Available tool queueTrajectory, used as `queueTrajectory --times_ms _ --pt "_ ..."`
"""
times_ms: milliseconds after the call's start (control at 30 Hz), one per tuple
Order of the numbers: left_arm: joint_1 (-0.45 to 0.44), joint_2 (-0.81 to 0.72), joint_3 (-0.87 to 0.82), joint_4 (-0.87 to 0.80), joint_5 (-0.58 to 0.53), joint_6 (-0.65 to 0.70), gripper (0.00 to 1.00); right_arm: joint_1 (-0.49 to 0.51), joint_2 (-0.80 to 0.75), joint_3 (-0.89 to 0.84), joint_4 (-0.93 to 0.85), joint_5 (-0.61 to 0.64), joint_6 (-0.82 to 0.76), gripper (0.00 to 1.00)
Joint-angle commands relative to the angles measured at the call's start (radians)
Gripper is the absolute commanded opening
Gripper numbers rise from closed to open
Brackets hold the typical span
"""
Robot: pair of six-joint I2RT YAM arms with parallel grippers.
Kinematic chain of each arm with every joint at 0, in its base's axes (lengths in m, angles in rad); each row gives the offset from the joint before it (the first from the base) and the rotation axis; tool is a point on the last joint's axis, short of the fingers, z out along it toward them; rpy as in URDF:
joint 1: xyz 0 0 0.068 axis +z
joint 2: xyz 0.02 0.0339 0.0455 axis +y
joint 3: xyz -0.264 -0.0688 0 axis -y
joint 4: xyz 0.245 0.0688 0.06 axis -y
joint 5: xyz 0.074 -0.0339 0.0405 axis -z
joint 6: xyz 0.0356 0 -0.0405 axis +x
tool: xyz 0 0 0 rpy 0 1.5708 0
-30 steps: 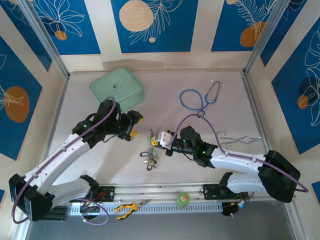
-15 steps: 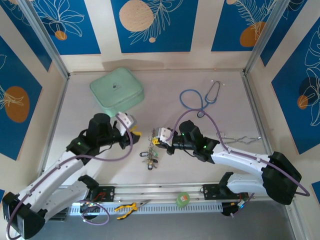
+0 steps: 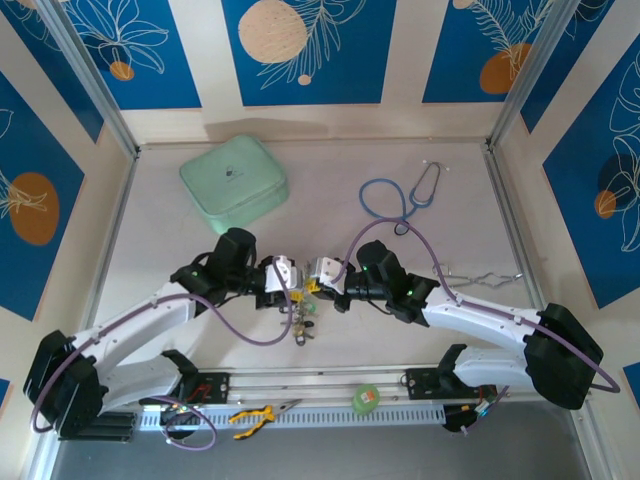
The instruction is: Put the keys on the keyring
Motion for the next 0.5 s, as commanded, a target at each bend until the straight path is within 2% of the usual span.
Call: queueTrajectory --times_ms 0,200,300,333,400,467 --pt "-0.011 0.019 0.013 0.035 0.026 0.074 0.23 -0.002 -0.013 0.019 0.008 -0.026 -0.002 0.00" --pt "-0.013 0.013 0.022 -0.004 0.004 0.104 0.00 -0.003 -0.013 0.018 0.005 -0.033 -0.007 0.00" --pt "-0.016 0.000 0.023 -0.007 -0.005 0.106 0.00 -0.003 -0.022 0.016 -0.004 -0.039 -0.012 0.00" --pt "-0.017 -0.009 0.017 0.001 -0.012 0.104 0.00 -0.004 -0.034 0.007 -0.003 -0.033 -0.018 0.05" --pt "-0.020 -0.031 -0.001 0.034 -0.022 0.102 0.00 -0.017 -0.066 -0.017 0.001 -0.032 -0.031 0.30" --pt "-0.022 -0.057 -0.026 0.085 -0.033 0.100 0.00 -0.041 -0.095 -0.029 -0.035 -0.048 -0.055 0.36"
